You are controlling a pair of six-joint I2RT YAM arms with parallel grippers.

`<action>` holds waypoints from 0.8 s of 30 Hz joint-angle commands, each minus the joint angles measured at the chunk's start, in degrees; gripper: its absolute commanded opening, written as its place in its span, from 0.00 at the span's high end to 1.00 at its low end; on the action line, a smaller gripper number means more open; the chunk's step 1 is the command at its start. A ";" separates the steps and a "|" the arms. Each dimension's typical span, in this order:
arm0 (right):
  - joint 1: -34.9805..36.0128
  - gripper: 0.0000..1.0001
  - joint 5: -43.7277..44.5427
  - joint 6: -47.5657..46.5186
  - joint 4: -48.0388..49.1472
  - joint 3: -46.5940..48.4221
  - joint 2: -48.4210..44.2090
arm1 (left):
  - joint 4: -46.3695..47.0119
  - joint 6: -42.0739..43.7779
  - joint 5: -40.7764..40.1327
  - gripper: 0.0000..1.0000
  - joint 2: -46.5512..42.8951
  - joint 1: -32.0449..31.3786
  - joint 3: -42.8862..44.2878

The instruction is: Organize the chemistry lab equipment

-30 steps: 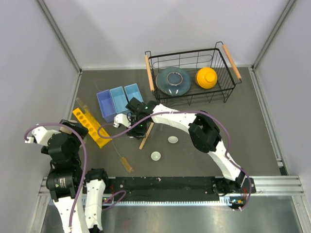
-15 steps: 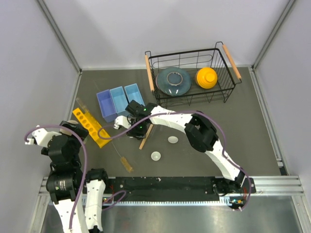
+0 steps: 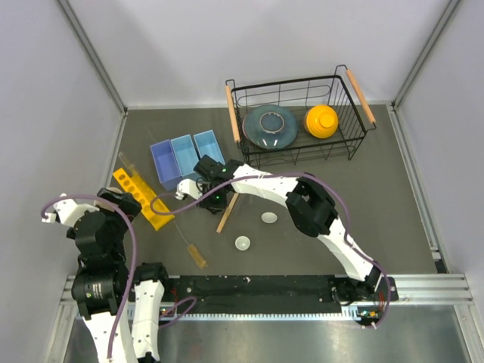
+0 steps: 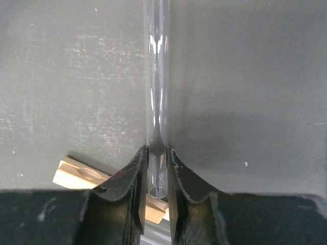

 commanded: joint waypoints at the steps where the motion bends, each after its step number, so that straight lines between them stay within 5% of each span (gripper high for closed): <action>1: 0.08 0.88 -4.16 2.28 0.94 5.80 0.71 | 3.46 3.50 5.67 0.01 -0.38 -0.35 0.43; 10: -2.82 0.89 -14.00 9.05 1.20 8.36 -5.44 | 6.28 7.46 17.10 0.01 -0.29 -0.71 0.69; 24: -6.60 0.89 -26.05 16.00 2.09 -3.24 -20.03 | 9.09 2.89 33.70 0.02 1.02 -0.71 0.35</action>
